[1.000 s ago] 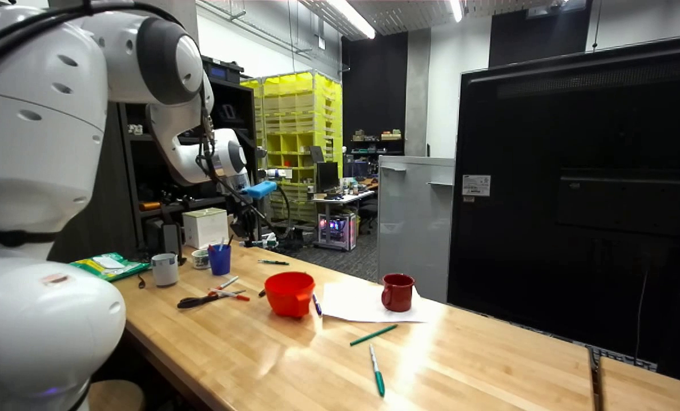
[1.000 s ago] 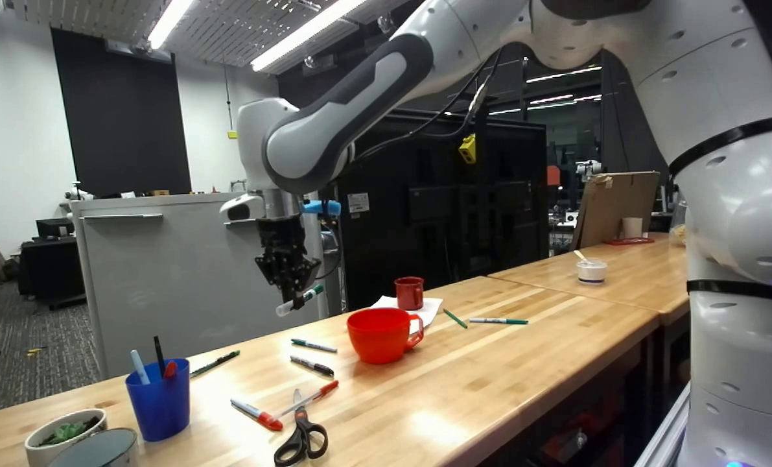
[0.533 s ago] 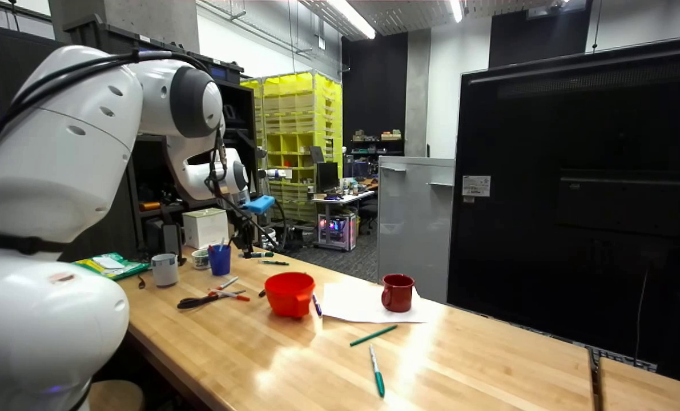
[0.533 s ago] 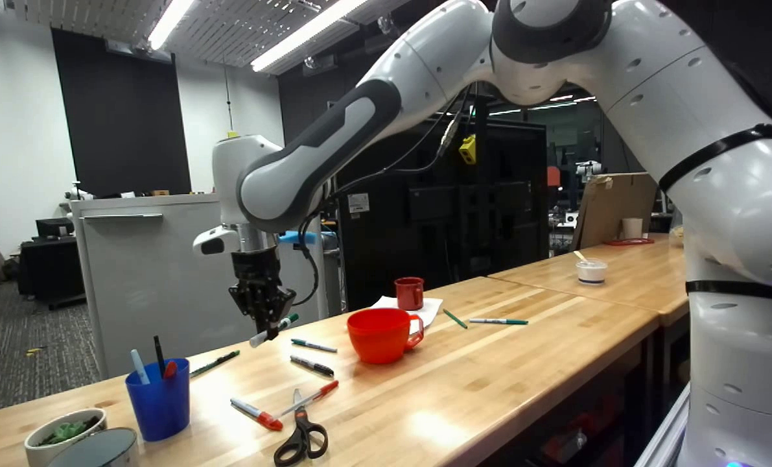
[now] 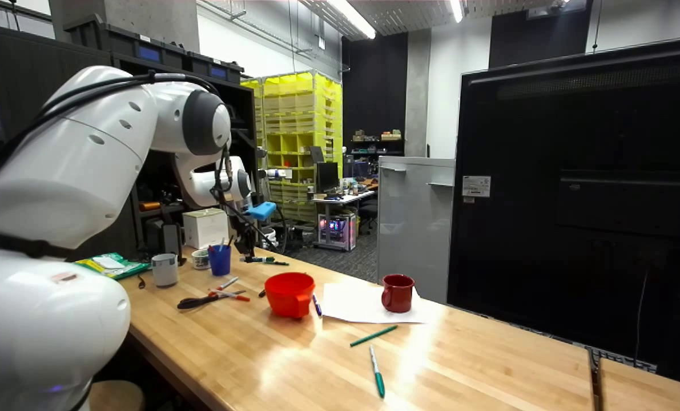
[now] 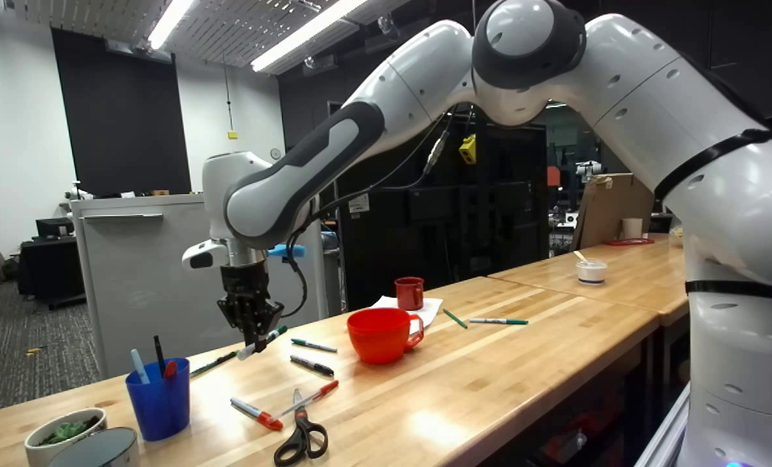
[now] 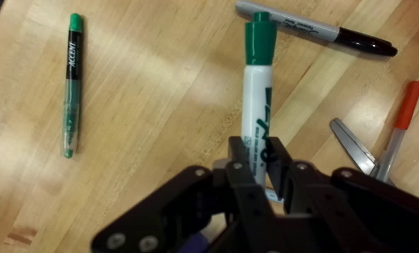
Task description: Move one green marker to the left
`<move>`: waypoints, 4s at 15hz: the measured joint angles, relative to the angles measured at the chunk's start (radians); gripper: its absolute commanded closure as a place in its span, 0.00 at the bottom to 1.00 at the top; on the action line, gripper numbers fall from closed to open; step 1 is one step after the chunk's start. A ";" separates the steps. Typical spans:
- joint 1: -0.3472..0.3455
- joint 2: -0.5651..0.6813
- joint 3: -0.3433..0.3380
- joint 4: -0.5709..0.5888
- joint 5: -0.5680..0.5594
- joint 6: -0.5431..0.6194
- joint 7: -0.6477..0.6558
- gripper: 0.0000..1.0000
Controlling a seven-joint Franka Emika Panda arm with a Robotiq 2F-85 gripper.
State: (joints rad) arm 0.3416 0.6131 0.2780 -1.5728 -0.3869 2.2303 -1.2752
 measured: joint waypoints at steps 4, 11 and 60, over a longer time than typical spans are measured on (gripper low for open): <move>0.007 0.051 -0.010 0.047 0.000 -0.004 -0.009 0.95; 0.008 0.139 -0.010 0.123 0.000 -0.006 -0.012 0.54; 0.028 0.109 -0.019 0.028 0.001 -0.045 0.044 1.00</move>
State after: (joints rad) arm 0.3695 0.7224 0.2589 -1.5450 -0.3861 2.1849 -1.2310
